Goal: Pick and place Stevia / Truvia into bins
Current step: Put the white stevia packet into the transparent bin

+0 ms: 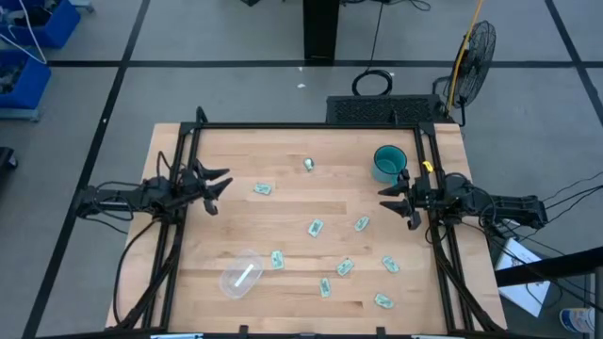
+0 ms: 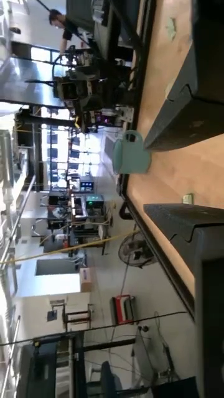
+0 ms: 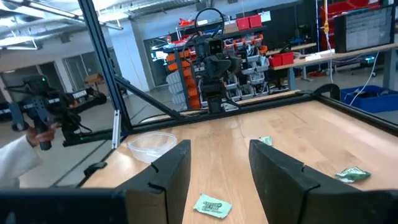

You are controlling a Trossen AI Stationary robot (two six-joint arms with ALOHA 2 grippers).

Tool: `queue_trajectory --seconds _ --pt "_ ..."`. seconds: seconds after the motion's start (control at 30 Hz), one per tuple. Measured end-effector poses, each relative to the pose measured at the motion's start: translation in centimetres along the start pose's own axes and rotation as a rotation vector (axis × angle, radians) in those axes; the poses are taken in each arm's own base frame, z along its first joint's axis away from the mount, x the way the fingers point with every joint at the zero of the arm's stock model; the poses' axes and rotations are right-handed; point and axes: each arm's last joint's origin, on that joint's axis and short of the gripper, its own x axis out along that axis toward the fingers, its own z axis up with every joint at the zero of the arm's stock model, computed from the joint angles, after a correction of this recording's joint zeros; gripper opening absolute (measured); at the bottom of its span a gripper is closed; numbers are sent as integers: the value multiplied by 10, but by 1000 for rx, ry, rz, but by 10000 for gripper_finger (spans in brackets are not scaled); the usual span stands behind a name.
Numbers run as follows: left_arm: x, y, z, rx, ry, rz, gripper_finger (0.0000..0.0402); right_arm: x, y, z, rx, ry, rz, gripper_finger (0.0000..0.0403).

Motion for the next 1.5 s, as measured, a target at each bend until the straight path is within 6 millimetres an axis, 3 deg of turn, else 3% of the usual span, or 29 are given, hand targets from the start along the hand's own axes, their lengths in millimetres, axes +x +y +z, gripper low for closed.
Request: queue_trajectory --seconds 0.2,0.43,0.67,0.93,1.1,1.3,1.5 --pt "-1 8 6 40 -46 258 150 1 1 -5 18 59 39 155" --pt "0 4 7 -19 -60 139 150 6 2 -13 -30 161 101 155" --pt "11 5 -19 -59 189 113 149 11 4 -11 -47 141 122 155" --pt "32 7 -47 -21 434 30 149 12 7 8 -74 -58 133 155" --pt "53 0 -51 88 561 -59 149 12 7 9 -74 -75 108 155" --pt "92 -9 -54 228 690 -71 149 13 7 9 -39 -72 109 155" --pt "109 -15 -78 254 838 -100 149 13 7 9 -34 -66 108 155"
